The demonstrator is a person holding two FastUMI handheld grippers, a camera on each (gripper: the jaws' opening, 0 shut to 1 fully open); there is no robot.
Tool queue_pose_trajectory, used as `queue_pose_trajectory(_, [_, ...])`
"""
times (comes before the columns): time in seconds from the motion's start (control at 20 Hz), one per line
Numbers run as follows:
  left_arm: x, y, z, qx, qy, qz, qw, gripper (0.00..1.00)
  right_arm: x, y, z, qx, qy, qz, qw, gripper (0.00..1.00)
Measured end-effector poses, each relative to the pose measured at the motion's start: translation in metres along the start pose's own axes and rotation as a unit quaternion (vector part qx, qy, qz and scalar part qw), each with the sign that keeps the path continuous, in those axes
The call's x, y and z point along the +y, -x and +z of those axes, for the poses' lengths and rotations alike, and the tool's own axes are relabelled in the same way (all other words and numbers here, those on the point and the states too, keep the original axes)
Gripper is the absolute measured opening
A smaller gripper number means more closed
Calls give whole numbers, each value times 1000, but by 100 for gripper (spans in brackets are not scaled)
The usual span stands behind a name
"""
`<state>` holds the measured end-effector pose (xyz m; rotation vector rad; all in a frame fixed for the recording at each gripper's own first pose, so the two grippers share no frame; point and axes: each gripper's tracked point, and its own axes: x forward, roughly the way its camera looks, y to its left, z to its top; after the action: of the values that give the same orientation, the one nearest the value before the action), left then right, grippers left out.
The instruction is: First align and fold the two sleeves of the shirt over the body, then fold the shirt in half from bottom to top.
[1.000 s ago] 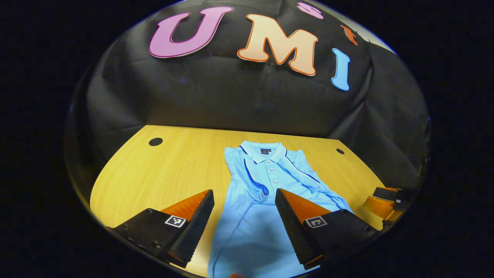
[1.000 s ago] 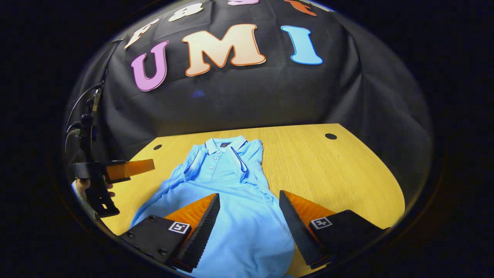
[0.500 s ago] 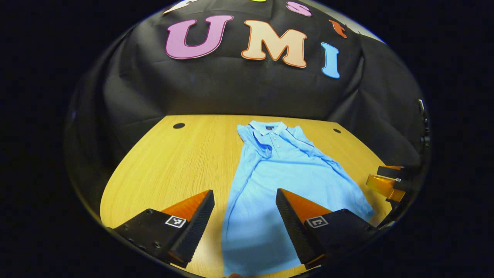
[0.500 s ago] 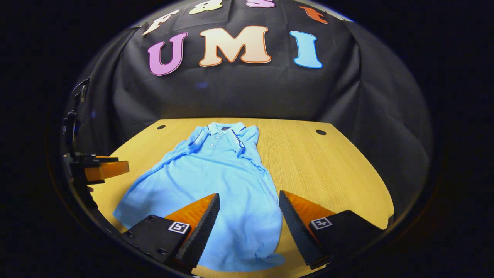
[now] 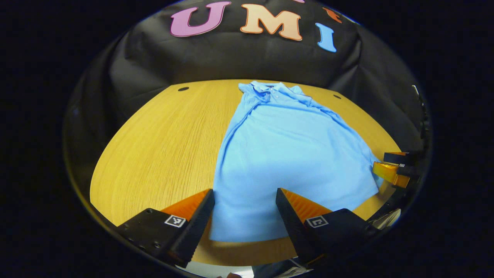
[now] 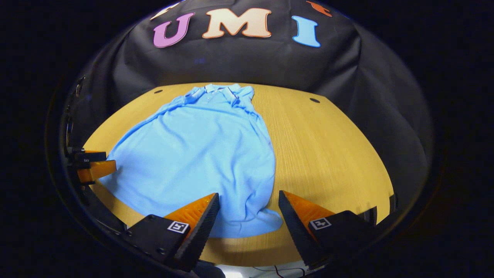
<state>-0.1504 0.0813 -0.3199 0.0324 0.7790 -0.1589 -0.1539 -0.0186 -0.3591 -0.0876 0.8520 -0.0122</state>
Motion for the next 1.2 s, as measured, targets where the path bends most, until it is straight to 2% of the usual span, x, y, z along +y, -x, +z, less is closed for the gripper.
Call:
queue_pose_trajectory(0.05, [-2, -3, 1, 0, -15, -3, 1000, 98, 3, 4, 2, -8, -15, 3, 1000, 93])
queue_pose_trajectory(0.15, [-8, 1, 0, -3, -17, -15, 1000, 96, 11, 2, -8, 12, -52, 21, 998, 96])
queue_pose_trajectory(0.2, [-11, 2, 0, 0, -13, -14, 1000, 90, 13, 1, -2, 2, -60, 23, 998, 87])
queue_pose_trajectory(0.25, [-14, 1, 2, -4, -9, -16, 1000, 75, 19, -1, -6, 15, -56, 34, 998, 75])
queue_pose_trajectory(0.3, [-22, -1, 2, 0, -4, -23, 1000, 65, 26, -2, -4, 16, -55, 42, 998, 49])
queue_pose_trajectory(0.35, [-29, -1, 3, -4, 5, -29, 1000, 41, 30, 0, -2, 20, -53, 44, 997, 23])
queue_pose_trajectory(0.4, [-31, -2, 3, 2, 13, -26, 1000, 20, 36, -2, -2, 27, -54, 57, 997, 7])
queue_pose_trajectory(0.45, [-30, -1, 4, 7, 22, -22, 1000, 0, 36, -1, 2, 26, -60, 55, 996, 8])
queue_pose_trajectory(0.5, [-31, -2, 6, 13, 32, -23, 999, 0, 36, 0, 6, 25, -65, 59, 996, 3])
queue_pose_trajectory(0.65, [-26, -2, 26, 9, 57, -32, 998, 0, 36, 2, 40, -1, -84, 70, 994, 3])
queue_pose_trajectory(0.9, [-16, -9, 92, -24, 90, -48, 994, 0, 39, -4, 114, -52, -94, 84, 991, 2])
queue_pose_trajectory(1.2, [-2, -37, 170, -62, 93, -57, 992, 0, 37, -28, 198, -100, -128, 86, 983, 2])
